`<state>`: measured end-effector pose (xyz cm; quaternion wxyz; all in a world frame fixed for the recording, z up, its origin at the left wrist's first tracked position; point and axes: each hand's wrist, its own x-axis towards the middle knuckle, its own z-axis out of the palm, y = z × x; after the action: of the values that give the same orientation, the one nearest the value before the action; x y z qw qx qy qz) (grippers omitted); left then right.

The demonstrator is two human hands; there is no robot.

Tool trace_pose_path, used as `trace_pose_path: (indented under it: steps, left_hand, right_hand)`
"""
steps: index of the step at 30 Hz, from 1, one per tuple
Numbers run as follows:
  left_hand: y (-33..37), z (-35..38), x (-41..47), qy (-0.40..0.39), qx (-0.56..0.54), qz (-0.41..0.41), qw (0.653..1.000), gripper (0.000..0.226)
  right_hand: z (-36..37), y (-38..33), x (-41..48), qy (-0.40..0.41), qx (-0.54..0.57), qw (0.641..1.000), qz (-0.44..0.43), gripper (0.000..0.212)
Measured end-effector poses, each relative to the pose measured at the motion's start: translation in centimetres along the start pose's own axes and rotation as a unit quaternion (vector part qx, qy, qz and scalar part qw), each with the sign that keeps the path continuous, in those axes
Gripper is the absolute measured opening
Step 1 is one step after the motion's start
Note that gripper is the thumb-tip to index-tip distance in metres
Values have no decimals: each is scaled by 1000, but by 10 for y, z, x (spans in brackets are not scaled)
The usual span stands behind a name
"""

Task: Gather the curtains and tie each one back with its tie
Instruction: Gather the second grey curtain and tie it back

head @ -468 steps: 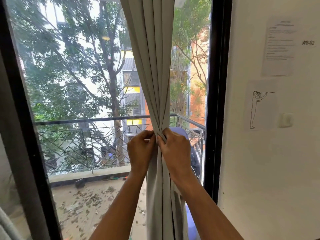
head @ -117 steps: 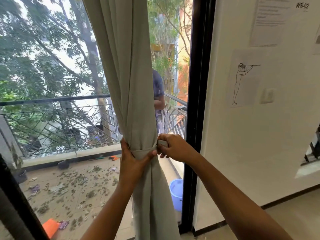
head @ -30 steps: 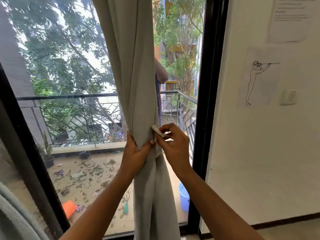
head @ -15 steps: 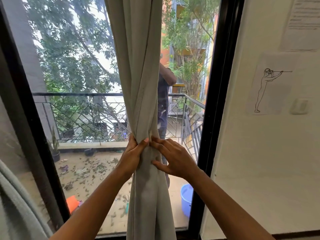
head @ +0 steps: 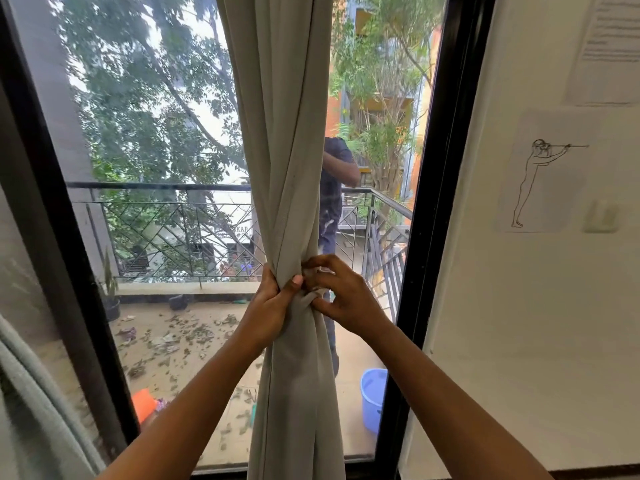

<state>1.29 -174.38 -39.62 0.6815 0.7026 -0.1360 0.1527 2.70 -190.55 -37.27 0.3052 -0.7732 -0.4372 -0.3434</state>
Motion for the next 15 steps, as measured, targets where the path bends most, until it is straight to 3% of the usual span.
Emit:
trace_pose_path:
  steps: [2, 6, 12, 15]
  left_hand:
    - [-2, 0, 2, 3, 7, 0, 1000, 37]
    - [-2, -5, 10, -18, 40, -14, 999, 73]
    - [-5, -12, 18, -57, 83, -13, 995, 76]
    - [-8, -13, 18, -52, 105, -3, 993, 72]
  right_hand:
    - [-4, 4, 6, -21, 35, 999, 17, 12]
    - [-12, 14, 20, -112, 8, 994, -1, 11]
    - [-17, 26, 31, -142, -84, 986, 6, 29]
    - [-26, 29, 40, -216, -63, 973, 42, 45]
